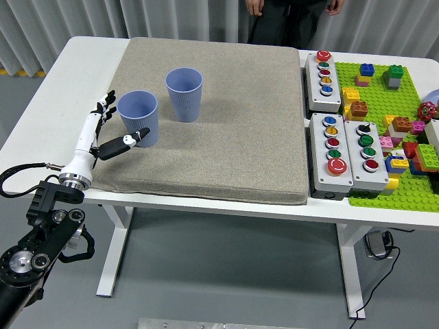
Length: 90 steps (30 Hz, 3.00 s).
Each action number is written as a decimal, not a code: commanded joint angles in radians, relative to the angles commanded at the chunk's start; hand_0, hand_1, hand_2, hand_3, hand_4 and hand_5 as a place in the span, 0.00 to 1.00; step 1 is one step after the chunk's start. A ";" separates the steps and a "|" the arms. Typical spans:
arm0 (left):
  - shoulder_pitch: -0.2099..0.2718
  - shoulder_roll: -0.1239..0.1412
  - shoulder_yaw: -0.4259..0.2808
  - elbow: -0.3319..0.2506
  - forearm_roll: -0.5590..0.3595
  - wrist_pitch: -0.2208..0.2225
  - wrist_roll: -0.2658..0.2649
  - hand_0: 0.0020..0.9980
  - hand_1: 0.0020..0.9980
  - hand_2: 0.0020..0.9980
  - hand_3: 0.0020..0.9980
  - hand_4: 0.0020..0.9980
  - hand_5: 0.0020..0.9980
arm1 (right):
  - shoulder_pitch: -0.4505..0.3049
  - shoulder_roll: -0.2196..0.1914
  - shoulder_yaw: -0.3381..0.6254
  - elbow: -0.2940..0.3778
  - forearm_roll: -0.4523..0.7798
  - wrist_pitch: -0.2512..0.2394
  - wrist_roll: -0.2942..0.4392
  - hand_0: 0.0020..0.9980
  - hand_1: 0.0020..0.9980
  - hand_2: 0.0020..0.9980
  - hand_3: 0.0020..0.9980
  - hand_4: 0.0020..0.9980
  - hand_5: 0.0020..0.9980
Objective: Pick cup pour cup place
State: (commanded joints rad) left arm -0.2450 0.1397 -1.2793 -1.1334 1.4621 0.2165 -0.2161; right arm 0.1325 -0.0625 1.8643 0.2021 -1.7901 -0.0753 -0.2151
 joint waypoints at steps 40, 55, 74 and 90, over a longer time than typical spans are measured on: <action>-0.127 -0.038 0.049 0.167 0.013 -0.020 0.014 0.89 0.89 1.00 1.00 1.00 0.38 | 0.008 -0.003 -0.015 -0.001 0.008 0.003 0.001 0.70 0.71 0.68 0.64 0.07 0.36; -0.168 -0.044 0.056 0.214 0.009 0.001 0.008 0.87 0.87 1.00 1.00 1.00 0.38 | 0.016 -0.004 -0.020 -0.001 0.015 0.002 0.000 0.70 0.71 0.68 0.64 0.07 0.35; -0.172 -0.060 0.086 0.234 -0.031 0.121 -0.016 0.66 0.61 0.64 0.64 0.94 0.32 | 0.023 -0.005 -0.020 0.000 0.013 0.003 -0.002 0.70 0.71 0.68 0.64 0.08 0.36; -0.163 -0.072 0.097 0.236 -0.034 0.127 -0.019 0.61 0.55 0.60 0.63 0.95 0.33 | 0.021 -0.004 -0.011 0.001 0.000 0.005 -0.003 0.70 0.71 0.68 0.64 0.08 0.36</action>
State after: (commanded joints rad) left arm -0.4078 0.0674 -1.1821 -0.8970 1.4279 0.3436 -0.2350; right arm 0.1540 -0.0666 1.8531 0.2027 -1.7904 -0.0699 -0.2180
